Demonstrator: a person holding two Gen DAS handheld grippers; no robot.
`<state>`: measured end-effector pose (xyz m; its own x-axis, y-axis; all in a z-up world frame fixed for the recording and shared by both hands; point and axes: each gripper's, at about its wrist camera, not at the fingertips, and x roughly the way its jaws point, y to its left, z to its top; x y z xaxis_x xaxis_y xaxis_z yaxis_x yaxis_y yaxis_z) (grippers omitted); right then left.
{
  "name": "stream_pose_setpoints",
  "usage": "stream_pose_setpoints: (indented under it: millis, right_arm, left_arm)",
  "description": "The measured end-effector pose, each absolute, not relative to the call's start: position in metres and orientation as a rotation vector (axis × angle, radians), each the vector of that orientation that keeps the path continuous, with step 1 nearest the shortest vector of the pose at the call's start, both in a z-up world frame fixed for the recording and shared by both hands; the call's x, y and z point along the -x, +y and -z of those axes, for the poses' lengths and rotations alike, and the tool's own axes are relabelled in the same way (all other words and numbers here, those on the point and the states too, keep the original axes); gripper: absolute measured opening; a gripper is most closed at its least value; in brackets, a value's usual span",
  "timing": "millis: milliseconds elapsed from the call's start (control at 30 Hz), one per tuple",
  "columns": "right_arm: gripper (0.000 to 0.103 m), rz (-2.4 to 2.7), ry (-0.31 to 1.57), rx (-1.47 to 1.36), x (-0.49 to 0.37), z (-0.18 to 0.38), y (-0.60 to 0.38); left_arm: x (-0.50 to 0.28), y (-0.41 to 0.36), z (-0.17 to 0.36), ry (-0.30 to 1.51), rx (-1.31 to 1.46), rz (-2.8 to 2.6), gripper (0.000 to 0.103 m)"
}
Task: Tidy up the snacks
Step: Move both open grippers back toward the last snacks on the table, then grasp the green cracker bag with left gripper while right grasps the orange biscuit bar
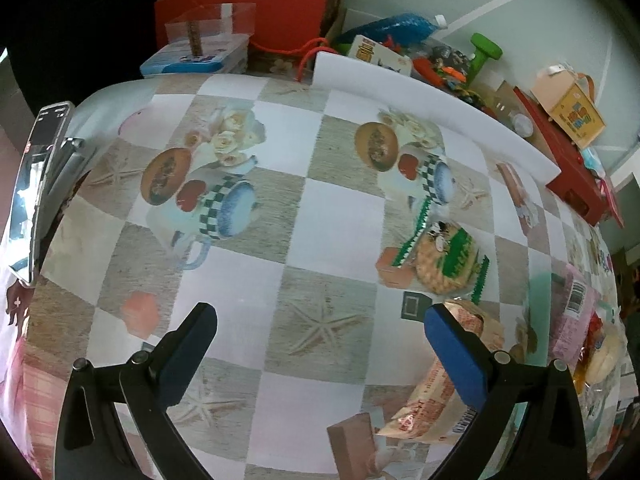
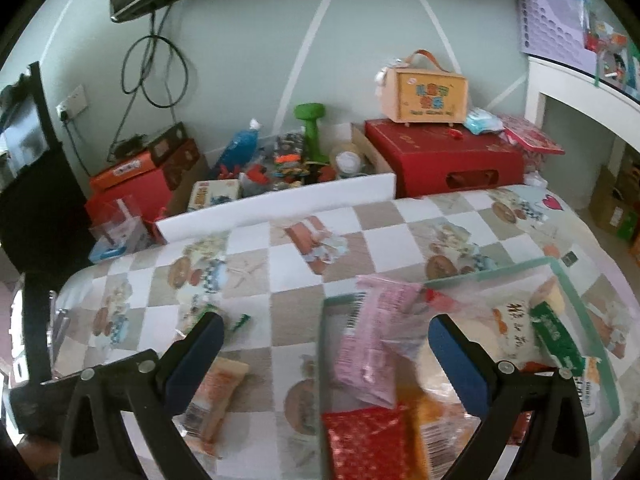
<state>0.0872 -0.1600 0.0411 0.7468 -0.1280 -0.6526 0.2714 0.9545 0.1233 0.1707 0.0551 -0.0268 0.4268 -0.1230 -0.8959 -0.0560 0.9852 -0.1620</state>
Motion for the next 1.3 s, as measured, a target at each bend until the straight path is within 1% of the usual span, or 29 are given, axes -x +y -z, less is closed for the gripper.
stream_pose_setpoints:
  millis: [233, 400, 700, 1067, 1133, 1200, 1300]
  right_arm:
    - [0.103, 0.134, 0.727, -0.206, -0.097, -0.033, -0.138]
    - [0.094, 0.046, 0.797, -0.212, -0.101, -0.016, -0.121]
    - [0.094, -0.042, 0.911, -0.161, -0.113, 0.015, -0.086]
    - [0.094, -0.035, 0.982, -0.158, -0.127, 0.042, -0.073]
    - [0.093, -0.022, 0.979, -0.171, -0.127, 0.042, -0.079]
    - [0.086, -0.005, 0.969, -0.183, -0.126, 0.040, -0.085]
    - [0.082, 0.002, 0.964, -0.194, -0.127, 0.039, -0.090]
  left_arm:
    - [-0.167, 0.049, 0.024, 1.132, 0.170, 0.089, 0.103]
    - [-0.162, 0.050, 0.024, 1.138, 0.179, 0.078, 0.103]
    - [-0.162, 0.080, 0.036, 1.180, 0.156, -0.066, 0.103]
    - [-0.165, 0.088, 0.042, 1.190, 0.132, -0.097, 0.103]
    - [-0.167, 0.088, 0.042, 1.188, 0.129, -0.093, 0.103]
    - [-0.171, 0.083, 0.043, 1.184, 0.126, -0.081, 0.103]
    - [-0.173, 0.077, 0.042, 1.177, 0.120, -0.053, 0.103]
